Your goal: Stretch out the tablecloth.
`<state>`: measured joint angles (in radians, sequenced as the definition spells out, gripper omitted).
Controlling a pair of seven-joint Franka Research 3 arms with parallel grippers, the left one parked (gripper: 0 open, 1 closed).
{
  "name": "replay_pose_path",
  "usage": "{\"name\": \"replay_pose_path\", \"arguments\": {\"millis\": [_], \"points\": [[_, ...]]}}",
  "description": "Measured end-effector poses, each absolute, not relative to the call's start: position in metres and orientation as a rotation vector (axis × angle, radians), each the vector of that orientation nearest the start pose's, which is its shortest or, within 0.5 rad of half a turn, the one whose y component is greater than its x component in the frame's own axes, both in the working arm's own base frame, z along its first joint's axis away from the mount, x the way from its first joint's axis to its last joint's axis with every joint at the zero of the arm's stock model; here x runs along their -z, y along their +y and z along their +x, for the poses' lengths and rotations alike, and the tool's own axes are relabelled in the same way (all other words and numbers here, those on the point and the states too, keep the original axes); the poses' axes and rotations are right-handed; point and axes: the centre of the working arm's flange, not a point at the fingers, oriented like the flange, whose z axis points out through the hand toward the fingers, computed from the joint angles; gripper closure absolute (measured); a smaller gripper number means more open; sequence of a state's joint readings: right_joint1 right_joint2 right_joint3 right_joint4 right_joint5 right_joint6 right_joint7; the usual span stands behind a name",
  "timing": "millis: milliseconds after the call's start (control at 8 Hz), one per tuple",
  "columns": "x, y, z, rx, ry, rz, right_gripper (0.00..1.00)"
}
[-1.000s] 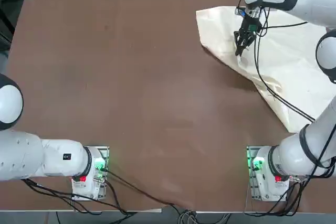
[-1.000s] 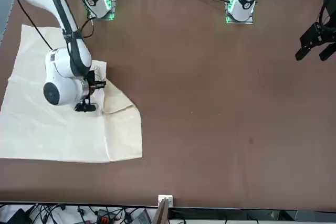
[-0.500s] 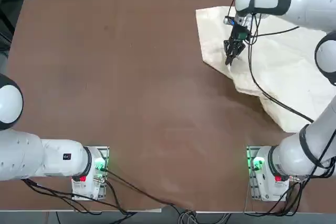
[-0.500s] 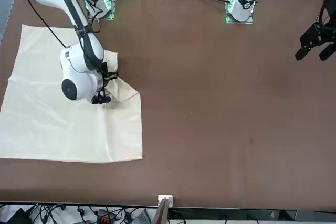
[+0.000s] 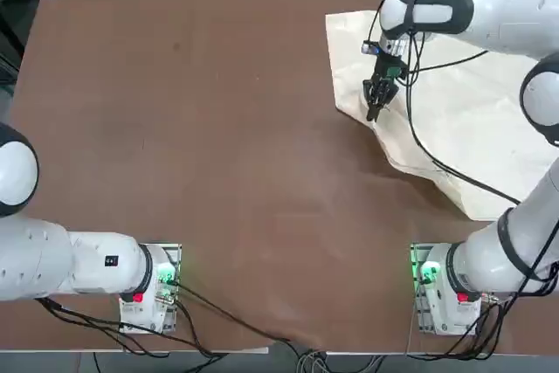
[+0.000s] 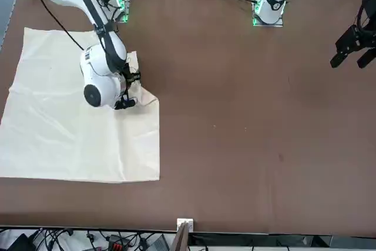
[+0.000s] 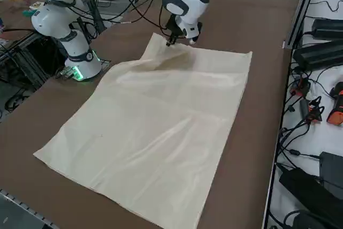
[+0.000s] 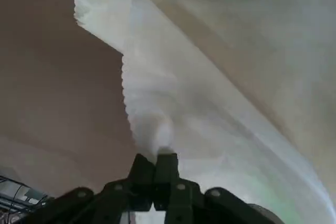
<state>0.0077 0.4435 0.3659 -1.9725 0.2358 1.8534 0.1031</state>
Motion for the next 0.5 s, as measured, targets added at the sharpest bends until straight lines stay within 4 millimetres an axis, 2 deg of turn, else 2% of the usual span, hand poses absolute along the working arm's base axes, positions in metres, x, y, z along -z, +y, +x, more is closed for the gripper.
{"name": "replay_pose_path", "arguments": {"millis": [500], "points": [[-0.226, 0.244, 0.483, -0.939, -0.205, -2.738, 0.97]]}}
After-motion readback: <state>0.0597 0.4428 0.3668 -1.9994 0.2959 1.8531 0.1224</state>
